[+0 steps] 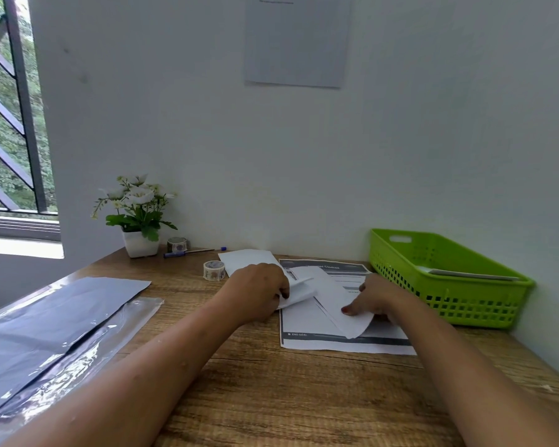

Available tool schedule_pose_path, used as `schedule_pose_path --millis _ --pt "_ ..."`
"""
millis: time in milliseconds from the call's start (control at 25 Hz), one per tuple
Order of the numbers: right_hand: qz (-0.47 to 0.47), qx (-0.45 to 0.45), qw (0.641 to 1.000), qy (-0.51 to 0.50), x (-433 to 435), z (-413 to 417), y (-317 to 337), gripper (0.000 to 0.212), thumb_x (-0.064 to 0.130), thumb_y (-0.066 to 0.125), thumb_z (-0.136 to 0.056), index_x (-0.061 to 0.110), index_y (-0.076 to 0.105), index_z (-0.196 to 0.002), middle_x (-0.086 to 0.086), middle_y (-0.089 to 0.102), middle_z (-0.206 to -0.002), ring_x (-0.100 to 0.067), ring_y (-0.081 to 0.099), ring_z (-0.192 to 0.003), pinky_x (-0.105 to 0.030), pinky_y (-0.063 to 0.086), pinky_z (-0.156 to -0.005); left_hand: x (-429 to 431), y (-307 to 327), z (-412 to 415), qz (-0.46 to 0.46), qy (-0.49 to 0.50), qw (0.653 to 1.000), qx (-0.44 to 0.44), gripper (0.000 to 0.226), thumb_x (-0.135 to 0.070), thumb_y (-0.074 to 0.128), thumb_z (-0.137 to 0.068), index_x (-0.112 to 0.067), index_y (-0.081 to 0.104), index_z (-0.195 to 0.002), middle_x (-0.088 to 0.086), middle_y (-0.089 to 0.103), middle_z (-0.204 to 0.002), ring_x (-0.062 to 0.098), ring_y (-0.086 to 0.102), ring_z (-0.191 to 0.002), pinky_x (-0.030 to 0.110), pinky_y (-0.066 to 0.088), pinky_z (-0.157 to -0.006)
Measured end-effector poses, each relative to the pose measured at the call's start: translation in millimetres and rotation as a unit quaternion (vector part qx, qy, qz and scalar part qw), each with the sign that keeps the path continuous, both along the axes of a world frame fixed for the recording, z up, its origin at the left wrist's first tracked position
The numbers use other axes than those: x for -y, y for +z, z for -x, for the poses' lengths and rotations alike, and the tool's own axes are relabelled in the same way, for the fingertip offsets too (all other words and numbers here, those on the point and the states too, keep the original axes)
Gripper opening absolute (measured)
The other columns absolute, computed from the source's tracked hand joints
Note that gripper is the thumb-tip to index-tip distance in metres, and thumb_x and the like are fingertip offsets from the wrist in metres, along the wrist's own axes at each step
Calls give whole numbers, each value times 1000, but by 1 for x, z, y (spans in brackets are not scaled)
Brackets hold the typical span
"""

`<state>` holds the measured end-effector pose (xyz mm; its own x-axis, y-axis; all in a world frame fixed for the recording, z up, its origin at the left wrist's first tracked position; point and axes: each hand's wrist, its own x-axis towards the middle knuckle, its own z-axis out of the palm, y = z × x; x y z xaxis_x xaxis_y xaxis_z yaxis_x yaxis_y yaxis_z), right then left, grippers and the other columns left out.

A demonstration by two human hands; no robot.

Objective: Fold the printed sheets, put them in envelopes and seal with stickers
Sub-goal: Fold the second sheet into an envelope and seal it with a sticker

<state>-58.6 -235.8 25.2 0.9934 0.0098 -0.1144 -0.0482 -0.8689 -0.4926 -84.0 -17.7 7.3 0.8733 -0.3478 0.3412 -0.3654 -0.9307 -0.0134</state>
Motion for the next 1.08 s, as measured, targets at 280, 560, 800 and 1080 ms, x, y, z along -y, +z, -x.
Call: schedule_pose_path --millis 280,560,800,1080 --pt "-348 -85 934 2 17 18 33 34 -9 47 -89 6 63 -116 -11 60 -97 -17 55 -73 -24 50 -57 -2 3 1 40 6 999 -31 26 -21 58 -87 -30 65 -111 -7 57 -127 14 49 -117 26 39 -94" --pt "-429 -66 900 44 45 41 65 23 -7 47 -89 -7 67 -101 -14 59 -84 -10 52 -51 -15 49 -40 -3 2 2 54 3 998 -28 30 -22 58 -87 -29 63 -115 -6 55 -129 14 47 -120 27 36 -98" --pt "-463 -102 877 81 66 43 68 34 -13 39 -89 -6 69 -104 -12 54 -74 -5 47 -35 -12 44 -34 0 3 1 4 28 999 17 36 -30 55 -89 -28 57 -125 -6 48 -138 16 48 -123 34 44 -97" --pt "-424 -159 884 116 59 29 49 37 -10 43 -84 -1 73 -102 -7 45 -76 -4 41 -40 -11 42 -34 4 6 5 -13 15 999 36 48 -44 55 -87 -28 51 -132 -9 48 -137 14 51 -119 32 46 -88"
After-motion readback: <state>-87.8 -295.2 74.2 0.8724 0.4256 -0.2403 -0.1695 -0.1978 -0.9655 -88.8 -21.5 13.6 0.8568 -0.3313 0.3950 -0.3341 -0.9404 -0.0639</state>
